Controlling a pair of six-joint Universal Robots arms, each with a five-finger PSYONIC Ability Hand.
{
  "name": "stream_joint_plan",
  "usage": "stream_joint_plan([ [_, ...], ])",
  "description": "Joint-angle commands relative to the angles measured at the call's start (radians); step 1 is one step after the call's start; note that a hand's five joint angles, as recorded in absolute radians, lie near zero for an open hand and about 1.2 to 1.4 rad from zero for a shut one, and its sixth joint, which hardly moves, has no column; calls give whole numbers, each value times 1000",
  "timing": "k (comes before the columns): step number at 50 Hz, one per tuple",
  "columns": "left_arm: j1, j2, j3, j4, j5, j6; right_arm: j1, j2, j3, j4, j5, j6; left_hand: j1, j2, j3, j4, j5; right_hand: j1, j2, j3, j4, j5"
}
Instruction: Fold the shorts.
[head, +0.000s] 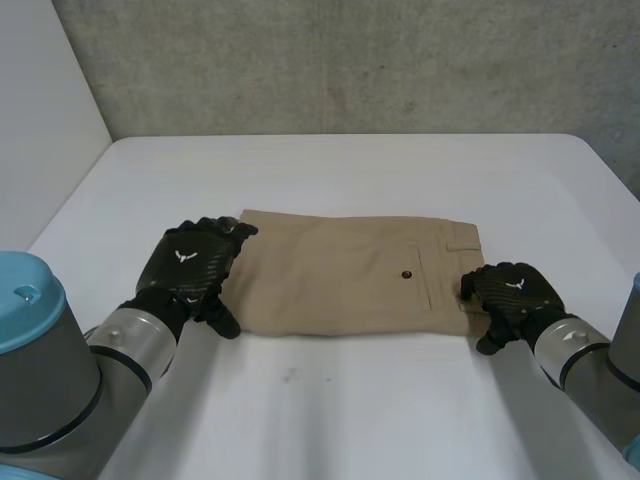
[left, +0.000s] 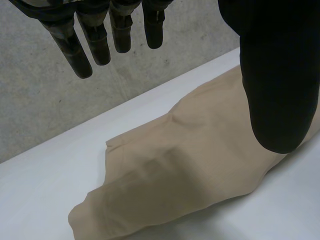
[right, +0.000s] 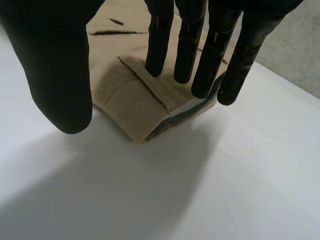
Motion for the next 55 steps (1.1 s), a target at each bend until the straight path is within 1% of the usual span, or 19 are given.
stream_joint_plan([
  [1,1,-1,1,4,0,2,1,50,-20,-79,-1,-5,-3,-5,-17,-9,-25,215,125,121,124,145],
  [4,1,-1,1,4,0,2,7,53,-26,-99,-1,-5,-3,-5,-17,-9,-25,288,198,194,197,218],
  [7,1,-1,1,4,0,2,12,61,-46,-117,1,-4,-9,-10,-22,-15,-31,516,426,423,425,447],
  [10,1,0,0,3,0,2,12,82,-69,-119,4,-4,-15,-16,-28,-21,-37,619,529,526,528,550],
  [15,1,3,0,3,0,2,14,124,-96,-111,12,-5,-18,-19,-31,-24,-40,602,512,509,511,533],
  [20,1,11,-3,3,1,2,14,133,-98,-110,16,-5,-18,-19,-31,-24,-40,482,392,389,391,412],
  [22,1,17,-8,3,1,2,14,124,-98,-107,18,-4,-18,-19,-31,-24,-40,604,514,511,513,535],
  [24,1,19,-10,4,0,2,6,111,-95,-107,18,1,-18,-19,-31,-24,-40,908,818,815,817,838],
  [30,1,29,-13,3,1,4,-5,16,-73,-110,35,9,-18,-19,-31,-24,-40,909,819,816,818,840],
  [36,2,46,-13,4,1,4,-185,-48,-87,-58,56,-5,-18,-19,-31,-24,-40,909,819,816,818,840],
  [39,3,48,-13,4,1,4,-204,-47,-93,-39,52,-8,-18,-19,-31,-24,-40,909,819,816,818,840],
  [40,3,52,-14,4,1,4,-259,-33,-143,32,49,-34,-18,-19,-31,-24,-40,909,819,816,818,840],
  [42,4,52,-14,4,1,4,-270,-31,-156,50,47,-46,-18,-19,-31,-24,-40,909,819,816,818,840],
  [44,4,54,-14,4,1,4,-282,-30,-194,97,45,-110,-18,-19,-31,-24,-40,909,819,816,818,840],
  [47,4,54,-14,4,1,4,-278,-30,-223,111,45,-160,-18,-19,-31,-24,-40,909,819,816,818,840],
  [50,4,54,-14,4,0,5,-226,-40,-263,113,47,-181,-18,-19,-31,-24,-40,909,819,816,818,840],
  [53,4,60,-14,4,0,7,-99,-42,-329,116,41,-177,-21,-22,-34,-27,-43,909,819,816,818,840],
  [54,4,62,-14,4,0,7,-98,-42,-329,116,41,-177,-21,-22,-34,-27,-43,909,819,816,818,840],
  [55,4,62,-14,4,0,7,-13,-42,-375,120,36,-172,-18,-19,-31,-24,-40,909,819,816,818,840],
])
